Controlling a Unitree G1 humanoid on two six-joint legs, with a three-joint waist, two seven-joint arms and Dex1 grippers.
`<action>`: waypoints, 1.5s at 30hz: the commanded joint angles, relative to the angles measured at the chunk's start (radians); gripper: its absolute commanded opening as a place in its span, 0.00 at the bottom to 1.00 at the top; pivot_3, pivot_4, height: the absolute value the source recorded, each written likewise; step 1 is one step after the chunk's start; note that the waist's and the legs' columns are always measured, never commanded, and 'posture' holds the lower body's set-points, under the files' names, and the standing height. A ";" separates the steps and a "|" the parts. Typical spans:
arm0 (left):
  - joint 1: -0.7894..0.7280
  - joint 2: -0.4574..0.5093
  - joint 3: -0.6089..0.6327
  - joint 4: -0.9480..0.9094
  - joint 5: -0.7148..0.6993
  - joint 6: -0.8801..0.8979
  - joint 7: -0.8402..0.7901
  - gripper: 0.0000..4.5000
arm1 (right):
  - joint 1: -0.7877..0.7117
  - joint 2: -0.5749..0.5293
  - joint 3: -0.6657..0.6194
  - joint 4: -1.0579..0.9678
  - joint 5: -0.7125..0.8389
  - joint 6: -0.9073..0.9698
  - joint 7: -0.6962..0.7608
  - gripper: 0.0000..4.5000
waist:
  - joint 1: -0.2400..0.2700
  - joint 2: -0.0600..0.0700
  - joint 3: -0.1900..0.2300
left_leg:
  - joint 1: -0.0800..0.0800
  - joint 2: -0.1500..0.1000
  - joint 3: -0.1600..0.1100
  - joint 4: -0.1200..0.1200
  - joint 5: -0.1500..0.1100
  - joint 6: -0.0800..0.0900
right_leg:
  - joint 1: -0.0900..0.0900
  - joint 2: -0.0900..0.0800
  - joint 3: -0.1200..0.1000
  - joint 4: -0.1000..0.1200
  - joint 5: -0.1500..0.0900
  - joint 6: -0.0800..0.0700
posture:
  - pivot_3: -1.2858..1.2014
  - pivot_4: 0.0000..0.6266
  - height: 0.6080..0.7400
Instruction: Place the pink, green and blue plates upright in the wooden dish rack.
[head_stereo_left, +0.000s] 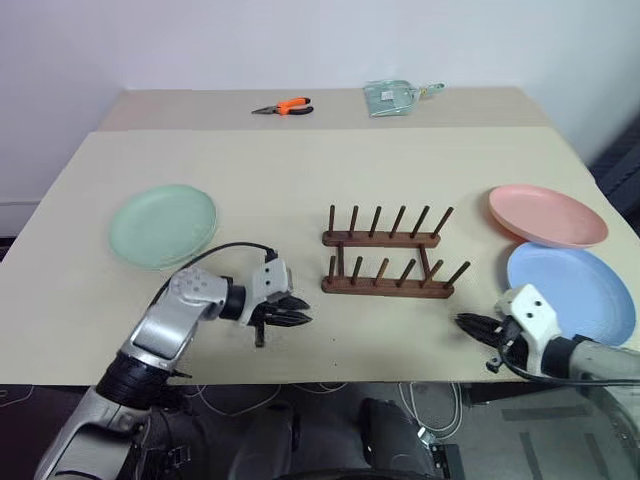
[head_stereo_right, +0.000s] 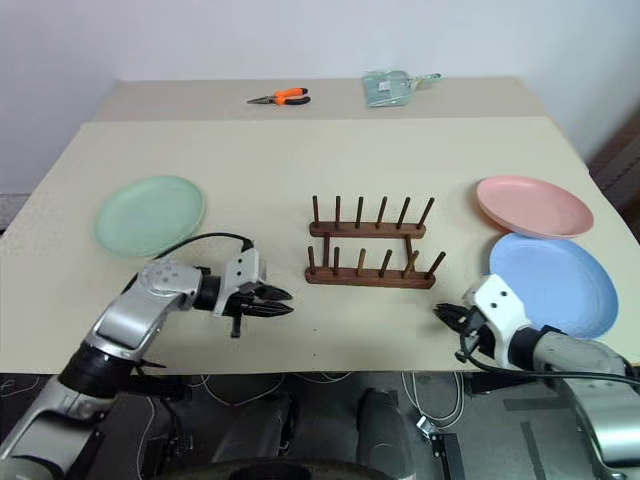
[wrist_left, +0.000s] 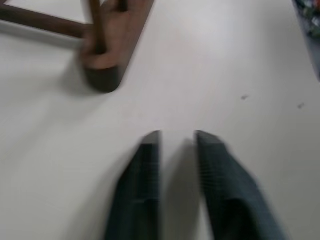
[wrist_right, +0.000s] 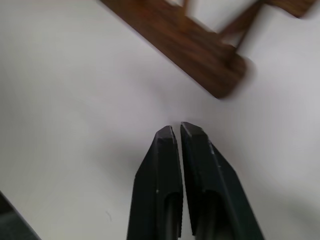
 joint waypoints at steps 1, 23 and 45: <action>-0.005 -0.070 -0.073 -0.029 0.061 0.002 0.117 0.24 | -0.082 0.024 0.083 0.056 -0.097 -0.050 -0.065 0.00 | 0.006 0.000 0.000 | -0.001 -0.001 0.000 0.001 0.000 0.000 | 0.000 -0.001 0.000 0.000 0.000 0.000 | 0.52 0.24 1.00; -0.164 -0.214 -0.027 0.304 0.211 -0.141 0.520 0.23 | -0.472 0.085 0.189 0.329 -0.339 -0.192 -0.192 0.29 | -0.008 -0.001 -0.002 | 0.004 -0.001 0.000 0.001 0.001 -0.001 | 0.002 0.001 0.000 0.003 0.003 0.003 | 0.52 0.24 1.00; -0.059 -0.189 -0.043 0.018 0.075 -0.093 0.347 0.23 | -0.655 -0.273 0.203 0.980 -0.574 -0.588 -0.186 0.29 | -0.019 0.003 0.000 | 0.001 -0.002 0.003 0.000 0.000 0.000 | -0.001 0.000 0.002 0.000 0.004 -0.002 | 0.52 0.24 1.00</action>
